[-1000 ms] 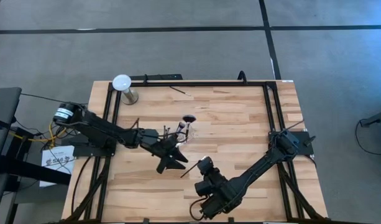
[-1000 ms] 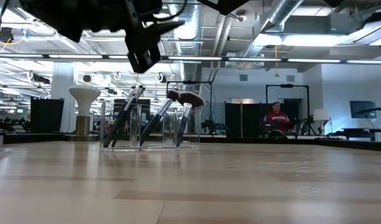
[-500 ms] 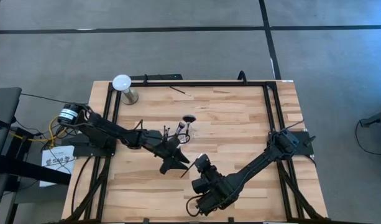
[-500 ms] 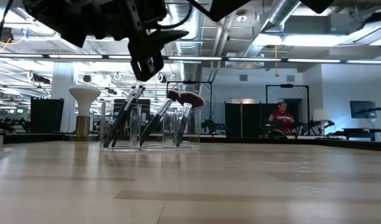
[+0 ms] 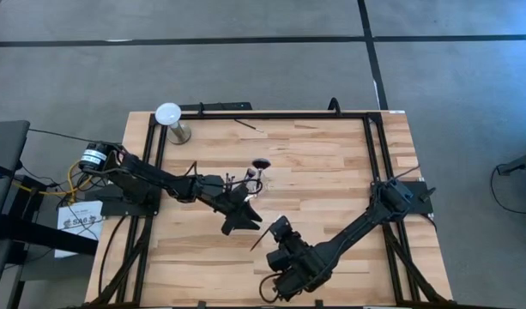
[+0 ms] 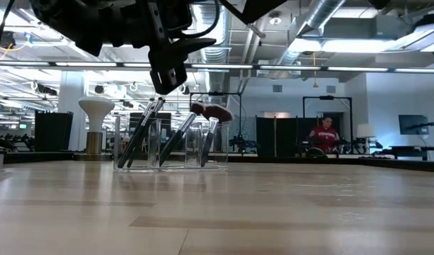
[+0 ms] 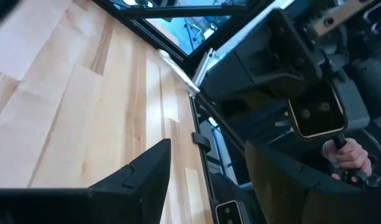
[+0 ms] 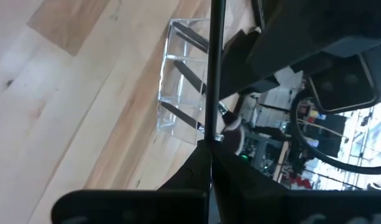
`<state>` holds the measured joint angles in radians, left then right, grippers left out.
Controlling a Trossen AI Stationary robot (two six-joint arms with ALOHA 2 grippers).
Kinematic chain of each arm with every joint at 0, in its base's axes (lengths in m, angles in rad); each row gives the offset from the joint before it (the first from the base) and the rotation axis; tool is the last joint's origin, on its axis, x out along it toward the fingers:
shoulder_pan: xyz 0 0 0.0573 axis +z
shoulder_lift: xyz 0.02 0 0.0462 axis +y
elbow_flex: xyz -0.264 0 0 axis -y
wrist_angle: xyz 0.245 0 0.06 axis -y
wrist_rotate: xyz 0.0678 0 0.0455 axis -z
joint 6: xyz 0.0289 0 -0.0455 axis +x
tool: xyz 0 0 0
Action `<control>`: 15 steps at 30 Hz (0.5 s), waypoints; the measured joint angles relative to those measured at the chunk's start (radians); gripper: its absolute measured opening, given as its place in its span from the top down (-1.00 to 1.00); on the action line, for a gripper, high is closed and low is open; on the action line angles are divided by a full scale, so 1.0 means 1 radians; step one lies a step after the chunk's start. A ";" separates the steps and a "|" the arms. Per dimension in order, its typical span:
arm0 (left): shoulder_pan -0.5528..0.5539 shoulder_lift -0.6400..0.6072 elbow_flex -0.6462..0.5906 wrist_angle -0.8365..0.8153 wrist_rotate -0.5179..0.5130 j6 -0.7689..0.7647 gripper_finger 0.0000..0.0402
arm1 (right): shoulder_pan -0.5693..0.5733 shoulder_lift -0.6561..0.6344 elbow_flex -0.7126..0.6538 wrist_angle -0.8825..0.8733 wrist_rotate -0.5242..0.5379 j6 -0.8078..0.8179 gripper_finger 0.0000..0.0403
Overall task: Put items in baskets/containers
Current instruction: Put the white eyeshadow brush into the left section of the transparent organizer
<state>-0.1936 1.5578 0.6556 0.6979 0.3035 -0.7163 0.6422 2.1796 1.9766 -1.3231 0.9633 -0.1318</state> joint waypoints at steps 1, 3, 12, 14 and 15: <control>-0.002 0.000 0.000 0.000 0.000 -0.003 -0.02 | -0.004 0.000 0.000 0.000 -0.004 0.000 0.99; -0.009 0.000 0.000 0.002 0.001 -0.007 -0.02 | -0.016 0.000 0.000 0.000 -0.020 0.000 1.00; -0.018 0.002 0.000 0.007 -0.005 -0.025 -0.02 | -0.054 0.000 0.000 0.000 -0.027 -0.034 1.00; -0.015 0.002 0.000 0.007 -0.013 -0.025 -0.02 | -0.057 0.000 0.000 0.000 -0.029 -0.034 1.00; -0.014 0.002 0.000 0.007 -0.014 -0.025 -0.02 | -0.058 0.000 0.000 0.001 -0.030 -0.034 1.00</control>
<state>-0.2071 1.5600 0.6556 0.7048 0.2893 -0.7410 0.5847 2.1792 1.9766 -1.3224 0.9330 -0.1661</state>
